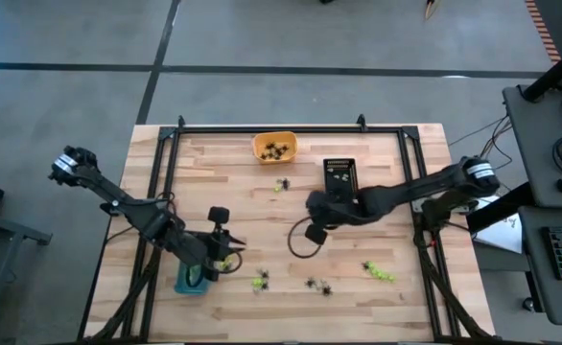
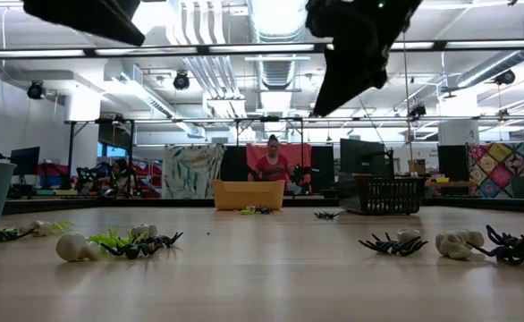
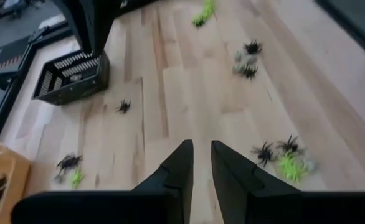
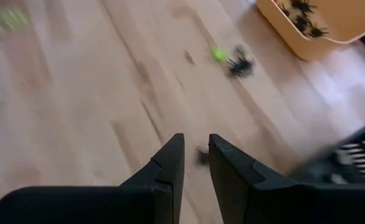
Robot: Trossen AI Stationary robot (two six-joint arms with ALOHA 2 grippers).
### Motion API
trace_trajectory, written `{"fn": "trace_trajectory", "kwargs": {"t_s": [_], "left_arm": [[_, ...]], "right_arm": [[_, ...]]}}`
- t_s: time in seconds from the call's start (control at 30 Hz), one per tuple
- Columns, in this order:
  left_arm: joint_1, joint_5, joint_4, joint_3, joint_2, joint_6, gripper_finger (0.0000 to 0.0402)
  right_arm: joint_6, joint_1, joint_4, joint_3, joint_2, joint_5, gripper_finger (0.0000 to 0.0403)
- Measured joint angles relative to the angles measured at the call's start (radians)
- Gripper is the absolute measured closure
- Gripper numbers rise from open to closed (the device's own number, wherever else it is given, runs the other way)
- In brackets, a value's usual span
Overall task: Sort Halloween decoration
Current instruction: Put the black spider toy into the yellow bin
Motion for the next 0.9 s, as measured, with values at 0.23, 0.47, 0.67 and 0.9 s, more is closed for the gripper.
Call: {"fn": "trace_trajectory", "kwargs": {"t_s": [0.23,0.47,0.67,0.9], "left_arm": [[0.0,0.0,0.305,-0.186,-0.084,-0.001,0.0363],[0.005,-0.08,0.478,-0.273,-0.16,0.021,0.0363],[0.007,-0.175,0.483,-0.281,-0.192,0.021,0.0363],[0.011,-0.181,0.482,-0.287,-0.18,0.022,0.0363]], "right_arm": [[-0.395,-0.032,-0.099,0.092,0.121,-0.06,0.0337],[-0.706,-0.067,-0.1,0.113,0.2,-0.153,0.0337],[-0.784,-0.085,-0.104,0.119,0.237,-0.153,0.0335],[-0.802,-0.088,-0.147,0.119,0.275,-0.153,0.0289]]}}
